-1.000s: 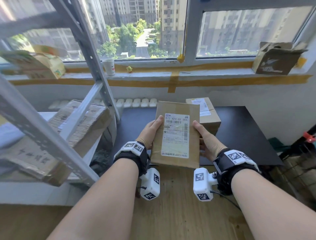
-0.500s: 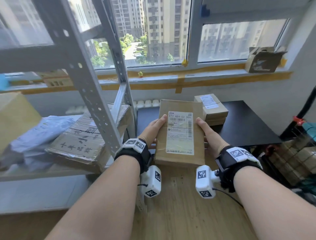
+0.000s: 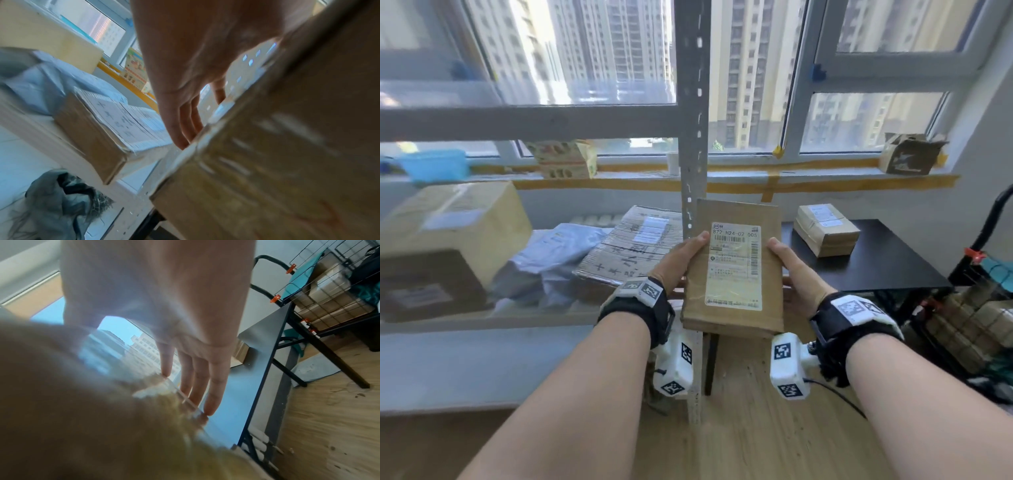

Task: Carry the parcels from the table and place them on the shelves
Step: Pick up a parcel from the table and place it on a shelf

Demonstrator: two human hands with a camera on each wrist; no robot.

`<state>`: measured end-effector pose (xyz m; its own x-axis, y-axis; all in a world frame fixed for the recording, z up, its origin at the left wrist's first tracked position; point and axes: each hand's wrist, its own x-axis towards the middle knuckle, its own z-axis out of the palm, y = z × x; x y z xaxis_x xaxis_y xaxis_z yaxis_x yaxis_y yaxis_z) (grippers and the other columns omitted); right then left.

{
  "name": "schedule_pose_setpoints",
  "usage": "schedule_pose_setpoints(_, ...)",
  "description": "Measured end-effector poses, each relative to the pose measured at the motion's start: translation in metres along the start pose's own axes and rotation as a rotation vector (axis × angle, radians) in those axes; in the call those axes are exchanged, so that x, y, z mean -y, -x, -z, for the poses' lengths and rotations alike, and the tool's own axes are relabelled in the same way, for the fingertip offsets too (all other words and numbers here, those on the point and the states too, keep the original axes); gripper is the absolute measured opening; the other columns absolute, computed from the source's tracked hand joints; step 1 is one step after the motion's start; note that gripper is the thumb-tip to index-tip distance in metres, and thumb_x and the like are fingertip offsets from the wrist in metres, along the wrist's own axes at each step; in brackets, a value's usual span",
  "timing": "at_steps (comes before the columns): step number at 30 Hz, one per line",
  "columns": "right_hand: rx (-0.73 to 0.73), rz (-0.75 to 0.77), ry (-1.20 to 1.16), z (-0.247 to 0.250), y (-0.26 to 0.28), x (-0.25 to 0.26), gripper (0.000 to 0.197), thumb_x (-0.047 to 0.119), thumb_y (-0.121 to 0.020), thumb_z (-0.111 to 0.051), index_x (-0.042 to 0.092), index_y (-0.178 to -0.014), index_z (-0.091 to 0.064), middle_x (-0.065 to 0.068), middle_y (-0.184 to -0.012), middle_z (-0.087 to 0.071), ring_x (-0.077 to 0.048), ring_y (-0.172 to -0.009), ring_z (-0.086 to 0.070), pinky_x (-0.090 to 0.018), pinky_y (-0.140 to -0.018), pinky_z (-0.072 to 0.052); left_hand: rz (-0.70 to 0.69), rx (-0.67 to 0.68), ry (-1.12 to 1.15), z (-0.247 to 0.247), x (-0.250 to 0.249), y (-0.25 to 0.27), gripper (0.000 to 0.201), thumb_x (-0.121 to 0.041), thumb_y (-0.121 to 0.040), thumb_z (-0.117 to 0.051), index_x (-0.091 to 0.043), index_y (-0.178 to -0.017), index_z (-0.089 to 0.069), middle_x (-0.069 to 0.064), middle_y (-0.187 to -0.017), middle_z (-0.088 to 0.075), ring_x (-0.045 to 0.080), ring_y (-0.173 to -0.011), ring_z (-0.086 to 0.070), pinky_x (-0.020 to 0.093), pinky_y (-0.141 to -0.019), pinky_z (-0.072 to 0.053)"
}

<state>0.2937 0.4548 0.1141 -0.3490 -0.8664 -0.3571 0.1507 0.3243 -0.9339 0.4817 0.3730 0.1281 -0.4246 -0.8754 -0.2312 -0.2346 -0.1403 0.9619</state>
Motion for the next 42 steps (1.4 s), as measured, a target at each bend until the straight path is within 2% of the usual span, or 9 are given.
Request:
schedule_pose_setpoints(7, 0.158, 0.076, 0.063, -0.059, 0.033, 0.028, 0.049, 0.062, -0.082, -0.055, 0.024, -0.112, -0.061, -0.011, -0.105, -0.065, -0.026, -0.088, -0.065, -0.038, -0.072, -0.052, -0.037, -0.154, 0.131, 0.063, -0.009, 0.047, 0.036, -0.058, -0.092, -0.053, -0.028, -0.079, -0.068, -0.008, -0.073, -0.075, 0.021, -0.086, -0.069, 0.046, -0.103, -0.048)
schedule_pose_setpoints(11, 0.227, 0.115, 0.076, -0.091, 0.043, 0.043, 0.045, 0.060, -0.083, -0.055, 0.024, -0.108, -0.062, -0.010, -0.104, -0.066, -0.025, -0.087, -0.066, -0.036, -0.069, -0.053, -0.053, -0.219, 0.133, 0.095, -0.020, 0.074, 0.041, -0.064, -0.088, -0.053, -0.027, -0.091, -0.070, 0.000, -0.091, -0.076, 0.027, -0.099, -0.069, 0.050, -0.103, -0.048)
schedule_pose_setpoints(14, 0.300, 0.126, 0.076, -0.113, 0.050, 0.056, 0.034, 0.055, -0.088, -0.052, 0.024, -0.100, -0.061, -0.009, -0.097, -0.065, -0.024, -0.083, -0.065, -0.036, -0.068, -0.053, -0.066, -0.246, 0.148, 0.119, -0.027, 0.087, 0.065, -0.074, -0.069, -0.060, -0.024, -0.108, -0.072, 0.006, -0.104, -0.078, 0.031, -0.105, -0.070, 0.054, -0.101, -0.047)
schedule_pose_setpoints(22, 0.484, 0.260, 0.119, -0.155, 0.063, 0.133, 0.043, 0.052, -0.087, -0.055, 0.017, -0.112, -0.063, -0.009, -0.092, -0.067, -0.026, -0.081, -0.068, -0.037, -0.069, -0.057, -0.106, -0.388, 0.189, 0.190, -0.088, 0.109, 0.106, -0.081, -0.033, -0.078, -0.019, -0.119, -0.068, 0.012, -0.114, -0.074, 0.036, -0.112, -0.066, 0.057, -0.102, -0.046)
schedule_pose_setpoints(27, 0.488, 0.352, 0.146, -0.176, 0.063, 0.203, 0.055, 0.064, -0.081, -0.054, 0.017, -0.111, -0.062, -0.011, -0.085, -0.070, -0.026, -0.073, -0.069, -0.036, -0.067, -0.056, -0.242, -0.479, 0.148, 0.216, -0.159, 0.139, 0.072, -0.074, -0.066, -0.063, -0.023, -0.117, -0.062, 0.010, -0.114, -0.067, 0.028, -0.104, -0.064, 0.047, -0.100, -0.049)
schedule_pose_setpoints(30, 0.437, 0.360, 0.172, -0.186, 0.057, 0.238, 0.076, 0.072, -0.074, -0.056, 0.014, -0.123, -0.057, -0.018, -0.095, -0.072, -0.031, -0.074, -0.069, -0.039, -0.068, -0.058, -0.298, -0.450, 0.152, 0.232, -0.188, 0.139, 0.072, -0.068, -0.055, -0.066, -0.021, -0.110, -0.062, 0.014, -0.126, -0.061, 0.029, -0.108, -0.060, 0.048, -0.102, -0.045)
schedule_pose_setpoints(34, 0.381, 0.344, 0.177, -0.206, 0.046, 0.274, 0.079, 0.070, -0.076, -0.055, 0.009, -0.126, -0.053, -0.025, -0.120, -0.066, -0.036, -0.090, -0.068, -0.043, -0.076, -0.059, -0.361, -0.335, 0.150, 0.251, -0.220, 0.119, 0.077, -0.062, -0.064, -0.064, -0.019, -0.128, -0.059, 0.013, -0.136, -0.056, 0.028, -0.115, -0.058, 0.046, -0.098, -0.047)
schedule_pose_setpoints(38, 0.297, 0.350, 0.100, -0.235, 0.027, 0.304, 0.076, 0.069, -0.078, -0.051, 0.005, -0.120, -0.052, -0.027, -0.111, -0.064, -0.038, -0.089, -0.066, -0.047, -0.078, -0.057, -0.463, -0.143, 0.291, 0.272, -0.242, 0.082, 0.060, -0.044, -0.078, -0.063, -0.015, -0.131, -0.059, 0.014, -0.136, -0.056, 0.032, -0.110, -0.060, 0.045, -0.091, -0.051)
schedule_pose_setpoints(42, 0.226, 0.418, 0.044, -0.264, 0.003, 0.324, 0.068, 0.073, -0.080, -0.042, 0.013, -0.108, -0.057, -0.016, -0.100, -0.063, -0.034, -0.090, -0.063, -0.046, -0.089, -0.052, -0.425, -0.085, 0.254, 0.302, -0.260, 0.038, 0.075, -0.047, -0.068, -0.066, -0.014, -0.136, -0.057, 0.016, -0.139, -0.056, 0.037, -0.122, -0.057, 0.057, -0.101, -0.044)
